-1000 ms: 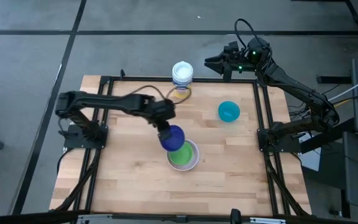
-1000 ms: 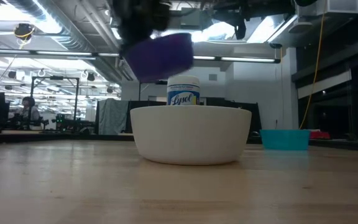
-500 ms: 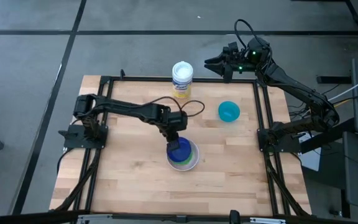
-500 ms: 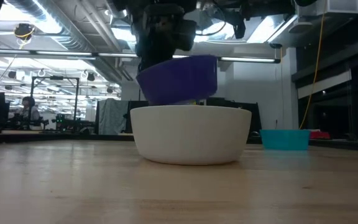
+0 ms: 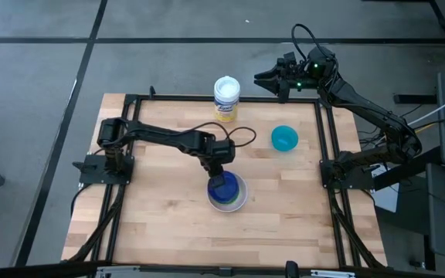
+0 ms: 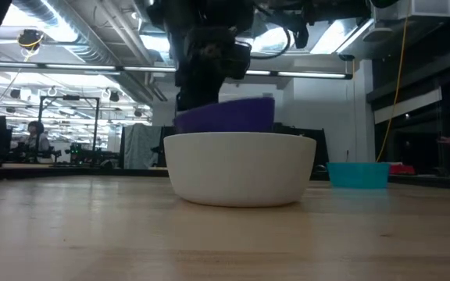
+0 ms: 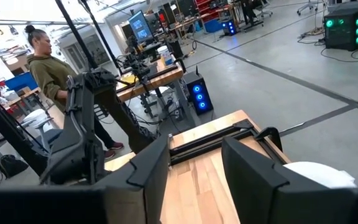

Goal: Nest bowls inside each other
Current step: Stack the dark blue bowl on top of the green bowl, then stack the light blue bowl on top of the dark blue bowl

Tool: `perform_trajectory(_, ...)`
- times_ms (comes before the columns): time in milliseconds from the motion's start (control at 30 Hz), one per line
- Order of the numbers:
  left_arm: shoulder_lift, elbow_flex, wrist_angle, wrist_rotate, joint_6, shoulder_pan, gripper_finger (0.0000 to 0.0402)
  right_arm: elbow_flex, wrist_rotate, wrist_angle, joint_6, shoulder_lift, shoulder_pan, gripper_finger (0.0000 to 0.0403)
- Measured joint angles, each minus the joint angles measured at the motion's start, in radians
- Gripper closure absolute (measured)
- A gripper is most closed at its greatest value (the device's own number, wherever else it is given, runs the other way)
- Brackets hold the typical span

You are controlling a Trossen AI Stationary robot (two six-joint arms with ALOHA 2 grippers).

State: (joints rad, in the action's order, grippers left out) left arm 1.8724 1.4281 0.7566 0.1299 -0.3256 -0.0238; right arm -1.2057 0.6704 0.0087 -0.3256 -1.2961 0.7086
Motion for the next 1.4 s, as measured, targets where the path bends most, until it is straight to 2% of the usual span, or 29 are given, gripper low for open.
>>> perform_trajectory(600,0.065,-0.001,-0.046,0.06,0.046,0.006,0.0398,0.0,0.0,0.023,-0.005,0.0,0.0,0.0258)
perform_trajectory(700,0.065,-0.001,-0.05,0.081,0.078,0.004,0.0375,0.0,0.0,0.026,-0.005,0.0,0.0,0.0252)
perform_trajectory(967,0.05,0.0,-0.062,0.103,0.08,-0.01,0.0267,0.0,0.0,0.029,-0.007,0.0,0.0,0.0237)
perform_trajectory(1100,0.01,0.0,-0.099,0.092,0.065,-0.02,0.0226,0.0,-0.002,0.037,-0.007,0.0,0.0,0.0239)
perform_trajectory(1233,-0.056,0.02,-0.149,0.056,0.062,-0.048,0.0206,0.0,-0.008,0.076,-0.004,0.0,0.0,0.0245)
perform_trajectory(1400,-0.145,0.112,-0.195,-0.019,0.087,-0.084,0.0206,0.0,0.0,0.192,-0.038,0.0,0.0,0.0246)
